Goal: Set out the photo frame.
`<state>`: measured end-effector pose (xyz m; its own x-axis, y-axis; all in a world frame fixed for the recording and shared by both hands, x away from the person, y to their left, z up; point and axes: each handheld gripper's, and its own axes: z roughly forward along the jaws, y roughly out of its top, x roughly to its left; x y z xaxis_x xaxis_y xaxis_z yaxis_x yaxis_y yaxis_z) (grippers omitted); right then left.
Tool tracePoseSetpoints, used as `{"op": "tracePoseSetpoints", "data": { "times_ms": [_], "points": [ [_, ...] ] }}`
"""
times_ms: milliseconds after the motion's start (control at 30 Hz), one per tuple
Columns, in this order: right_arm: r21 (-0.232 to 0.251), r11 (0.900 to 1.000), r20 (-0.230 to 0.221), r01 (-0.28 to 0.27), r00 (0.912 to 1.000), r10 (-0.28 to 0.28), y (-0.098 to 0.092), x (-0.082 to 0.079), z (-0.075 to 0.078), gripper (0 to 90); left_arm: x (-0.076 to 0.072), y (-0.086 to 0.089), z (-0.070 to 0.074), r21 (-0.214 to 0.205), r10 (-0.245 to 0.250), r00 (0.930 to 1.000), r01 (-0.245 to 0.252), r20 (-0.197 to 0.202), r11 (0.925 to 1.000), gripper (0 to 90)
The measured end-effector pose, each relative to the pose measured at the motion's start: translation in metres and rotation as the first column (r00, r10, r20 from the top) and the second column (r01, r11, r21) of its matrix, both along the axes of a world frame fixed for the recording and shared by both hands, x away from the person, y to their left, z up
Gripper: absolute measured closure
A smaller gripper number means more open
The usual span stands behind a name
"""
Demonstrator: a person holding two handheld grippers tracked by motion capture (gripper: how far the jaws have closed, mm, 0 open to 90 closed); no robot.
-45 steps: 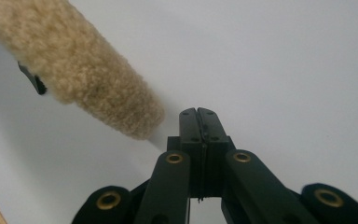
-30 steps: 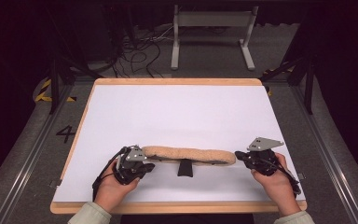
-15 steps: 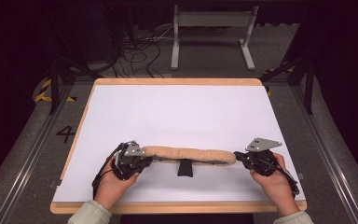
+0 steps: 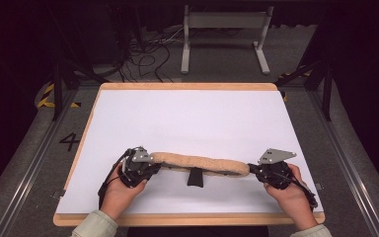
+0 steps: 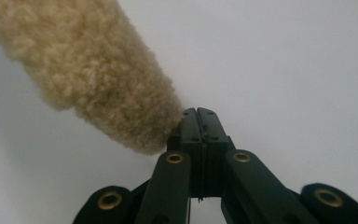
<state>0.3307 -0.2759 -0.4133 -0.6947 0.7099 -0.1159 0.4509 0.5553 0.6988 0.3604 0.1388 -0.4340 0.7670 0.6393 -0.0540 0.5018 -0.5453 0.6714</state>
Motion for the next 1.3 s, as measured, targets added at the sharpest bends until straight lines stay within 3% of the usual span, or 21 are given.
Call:
{"op": "tracePoseSetpoints", "data": {
  "times_ms": [500, 833, 1000, 1067, 1200, 1300],
  "points": [
    [-0.012, 0.9992, -0.019, -0.038, 0.9991, 0.038, 0.009, -0.011, 0.001, 90.0, 0.037, -0.007, 0.001, -0.052, 0.096, 0.9934, -0.1, -0.062, 0.9937, 90.0],
    [-0.015, 0.9959, -0.023, -0.089, 0.9958, 0.088, 0.02, -0.022, 0.002, 90.0, 0.058, -0.016, 0.004, -0.088, 0.148, 0.9874, -0.153, -0.056, 0.9844, 90.0],
    [-0.01, 0.9959, -0.021, -0.09, 0.9958, 0.089, 0.021, -0.025, 0.001, 90.0, 0.054, -0.018, 0.006, -0.093, 0.132, 0.9899, -0.137, -0.051, 0.9862, 90.0],
    [-0.006, 0.9969, -0.014, -0.079, 0.9968, 0.079, 0.02, -0.025, 0.002, 90.0, 0.046, -0.021, 0.01, -0.097, 0.108, 0.9933, -0.112, -0.04, 0.989, 90.0],
    [-0.001, 0.9984, 0.0, -0.057, 0.9984, 0.057, 0.015, -0.025, 0.004, 90.0, 0.024, -0.028, 0.017, -0.098, 0.027, 0.9996, -0.028, -0.01, 0.9948, 90.0],
    [0.004, 0.9994, -0.001, -0.035, 0.9994, 0.035, 0.011, -0.023, 0.003, 90.0, 0.01, -0.039, 0.021, -0.116, -0.04, 0.9989, 0.042, 0.026, 0.9923, 90.0]
  ]
}}
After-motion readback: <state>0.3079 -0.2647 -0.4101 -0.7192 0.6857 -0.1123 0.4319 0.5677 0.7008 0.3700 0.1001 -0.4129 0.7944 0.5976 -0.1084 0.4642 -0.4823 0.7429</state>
